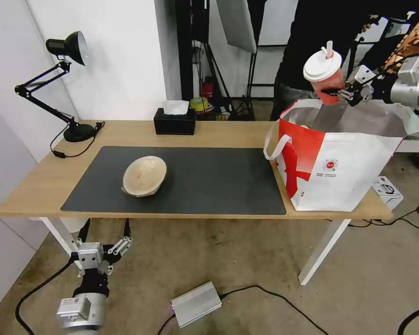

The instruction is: Pick up the trash from the table and place it into the takeout bag.

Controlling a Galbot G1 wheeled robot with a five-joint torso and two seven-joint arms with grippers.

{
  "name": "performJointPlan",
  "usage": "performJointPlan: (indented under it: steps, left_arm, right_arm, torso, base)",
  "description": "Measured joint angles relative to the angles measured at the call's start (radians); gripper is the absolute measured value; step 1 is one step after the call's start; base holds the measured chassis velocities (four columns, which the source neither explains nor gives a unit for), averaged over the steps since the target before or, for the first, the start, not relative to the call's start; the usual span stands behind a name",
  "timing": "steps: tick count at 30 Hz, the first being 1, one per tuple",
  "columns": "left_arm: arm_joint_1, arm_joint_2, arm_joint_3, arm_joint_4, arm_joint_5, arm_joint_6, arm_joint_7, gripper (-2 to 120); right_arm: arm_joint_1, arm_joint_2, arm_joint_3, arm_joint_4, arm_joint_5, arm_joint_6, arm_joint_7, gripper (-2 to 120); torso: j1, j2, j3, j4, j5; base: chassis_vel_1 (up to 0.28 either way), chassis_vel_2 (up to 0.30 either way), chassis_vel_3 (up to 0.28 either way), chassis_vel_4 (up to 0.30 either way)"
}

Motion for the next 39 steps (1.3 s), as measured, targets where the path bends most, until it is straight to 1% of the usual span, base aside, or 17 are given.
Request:
performJointPlan:
  steps: [6, 14, 21, 26, 39]
  left_arm:
    - [-0.005, 0.002, -0.002, 0.003, -0.003, 0.0, 0.0, 100]
    - [-0.01, 0.002, -0.002, 0.007, -0.008, 0.0, 0.0, 100]
    - [-0.013, 0.002, -0.002, 0.008, -0.009, 0.001, 0.0, 100]
    - [-0.013, 0.002, -0.002, 0.006, -0.01, 0.003, 0.0, 100]
    - [-0.01, -0.004, 0.002, 0.002, -0.01, 0.003, 0.0, 100]
  right_arm:
    - [0.018, 0.023, -0.01, -0.039, -0.033, 0.008, -0.045, 3]
    - [0.025, 0.036, -0.021, -0.093, -0.072, 0.029, -0.066, 3]
    - [0.026, 0.035, -0.021, -0.102, -0.087, 0.035, -0.072, 3]
    - [0.022, 0.033, -0.022, -0.092, -0.094, 0.037, -0.076, 3]
    - [0.023, 0.032, -0.039, 0.001, -0.089, 0.032, -0.078, 3]
  torso:
    - [0.0, 0.0, 0.0, 0.0002, -0.0001]
    - [0.0, 0.0, 0.0, 0.0, 0.0]
    - [0.0, 0.0, 0.0, 0.0001, 0.0]
    - [0.0, 0.0, 0.0, -0.0001, 0.0]
    - [0.0, 0.0, 0.0, 0.0002, -0.0001]
  base:
    - [0.0, 0.0, 0.0, 0.0]
    - [0.0, 0.0, 0.0, 0.0]
    - [0.0, 0.0, 0.0, 0.0]
    - [0.0, 0.0, 0.0, 0.0]
    - [0.0, 0.0, 0.0, 0.0]
